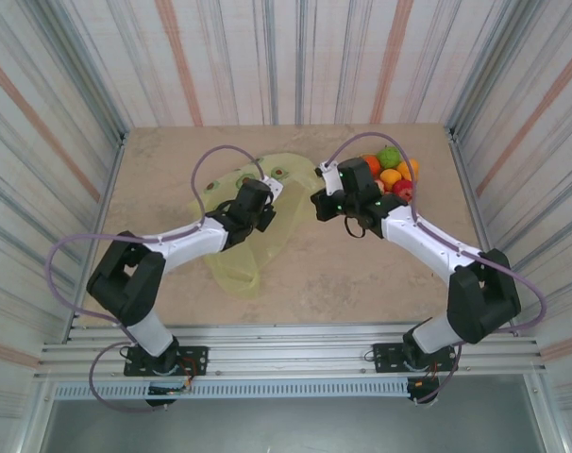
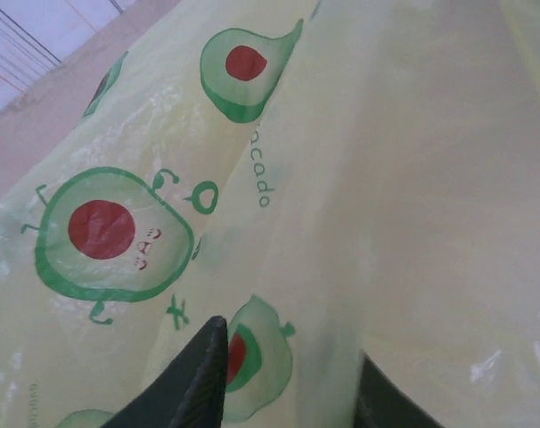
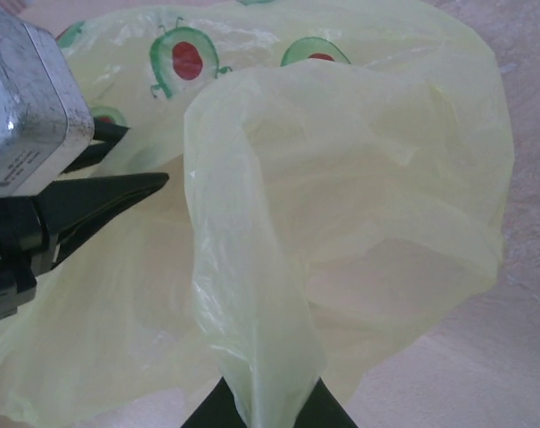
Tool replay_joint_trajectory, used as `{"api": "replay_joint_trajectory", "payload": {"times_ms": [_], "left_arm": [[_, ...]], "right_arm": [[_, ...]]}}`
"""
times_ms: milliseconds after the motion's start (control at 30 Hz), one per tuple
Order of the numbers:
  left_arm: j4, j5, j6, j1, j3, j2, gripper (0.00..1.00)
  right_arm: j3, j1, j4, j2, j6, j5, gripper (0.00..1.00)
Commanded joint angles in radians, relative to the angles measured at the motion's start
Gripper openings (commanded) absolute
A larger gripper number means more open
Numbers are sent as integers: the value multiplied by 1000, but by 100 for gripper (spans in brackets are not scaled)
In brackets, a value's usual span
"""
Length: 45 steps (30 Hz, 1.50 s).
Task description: Place the fruits into the plastic bag
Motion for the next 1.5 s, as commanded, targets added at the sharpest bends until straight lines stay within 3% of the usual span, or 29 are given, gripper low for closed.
{"api": "replay_joint_trajectory", "payload": {"times_ms": [0,33,100,167,200,333,600,800,933,1100,1267,1367,1467], "left_arm": [[16,-7,7,1,64,23,8],[-15,-20,-9,0,77,20,0],[-84,-22,-73,1,98,-4,0],[-180,-8,-188,4,122,-44,0],[-217,7,-248,7,131,-61,0],[-303,53,-467,24,142,-139,0],[-311,46,-571,37,128,-226,0],[-273,96,-580,54,91,-247,0],[-253,130,-580,62,67,-262,0],[-229,150,-574,64,40,-294,0],[-217,175,-566,67,26,-314,0],[-217,197,-575,71,25,-323,0],[-212,233,-590,81,25,-336,0]], "right_arm": [[70,-13,-43,47,-28,-42,0],[84,-14,-51,56,-27,-34,1],[121,-14,-68,76,-14,5,8],[183,-13,-102,111,27,77,36],[213,-14,-121,126,54,106,44],[284,-6,-138,153,138,97,63],[2,67,-27,-84,147,178,99],[-263,91,70,-278,173,252,99],[-377,4,163,-310,231,199,99],[-382,-109,280,-167,344,34,99],[-293,-118,378,34,407,-103,99],[-260,-108,461,144,471,-167,94],[-241,-90,522,230,484,-143,84]]}}
